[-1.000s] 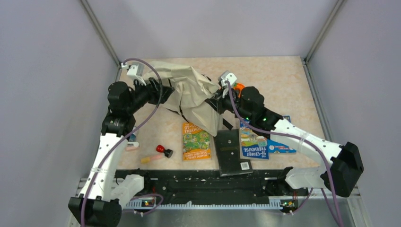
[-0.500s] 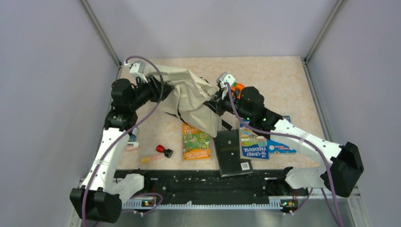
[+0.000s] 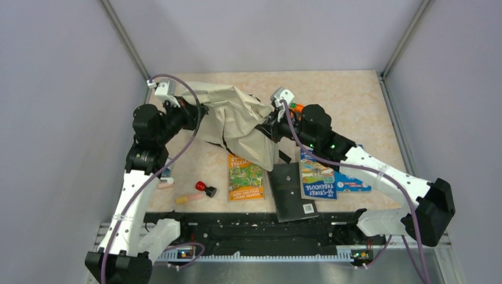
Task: Pack the student bag
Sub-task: Unzip the student bag at the center of the board.
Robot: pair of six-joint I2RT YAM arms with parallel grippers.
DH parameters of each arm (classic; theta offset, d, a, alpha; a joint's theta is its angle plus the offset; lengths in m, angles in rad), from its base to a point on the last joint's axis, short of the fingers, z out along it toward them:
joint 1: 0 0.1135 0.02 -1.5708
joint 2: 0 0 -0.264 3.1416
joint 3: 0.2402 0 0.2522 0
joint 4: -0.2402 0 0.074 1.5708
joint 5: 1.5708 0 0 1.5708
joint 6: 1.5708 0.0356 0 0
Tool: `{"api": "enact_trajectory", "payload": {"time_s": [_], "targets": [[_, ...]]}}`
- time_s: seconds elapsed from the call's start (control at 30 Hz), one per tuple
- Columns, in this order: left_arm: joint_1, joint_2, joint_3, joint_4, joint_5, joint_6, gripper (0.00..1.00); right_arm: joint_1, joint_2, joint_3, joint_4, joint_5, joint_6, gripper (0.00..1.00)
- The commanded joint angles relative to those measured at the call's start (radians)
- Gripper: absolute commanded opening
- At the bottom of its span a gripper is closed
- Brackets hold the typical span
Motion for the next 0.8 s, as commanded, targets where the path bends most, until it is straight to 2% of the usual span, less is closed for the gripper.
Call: {"api": "enact_trajectory", "payload": {"time_s": [0.0, 0.1, 0.23, 0.4, 0.57, 0.77], "targets": [[0.003, -0.059, 0.035, 0.017, 0.0, 0.058, 0.0, -0.007, -0.029, 0.175, 0.071, 0.027, -0.027, 0.0], [0.003, -0.061, 0.055, 0.029, 0.094, 0.048, 0.0, -0.007, -0.028, 0.24, 0.03, 0.083, -0.033, 0.0], [0.002, -0.092, 0.062, 0.016, 0.112, 0.078, 0.0, -0.007, -0.04, 0.278, 0.0, 0.163, -0.084, 0.0], [0.003, -0.132, 0.059, 0.006, 0.102, 0.111, 0.0, -0.008, -0.049, 0.249, 0.011, 0.241, -0.103, 0.0], [0.0, -0.133, 0.057, 0.007, 0.143, 0.114, 0.0, -0.007, -0.077, 0.205, 0.034, 0.382, -0.127, 0.0], [-0.003, -0.108, 0.056, 0.007, 0.179, 0.095, 0.0, -0.018, -0.083, 0.165, -0.061, 0.423, -0.123, 0.0]]}}
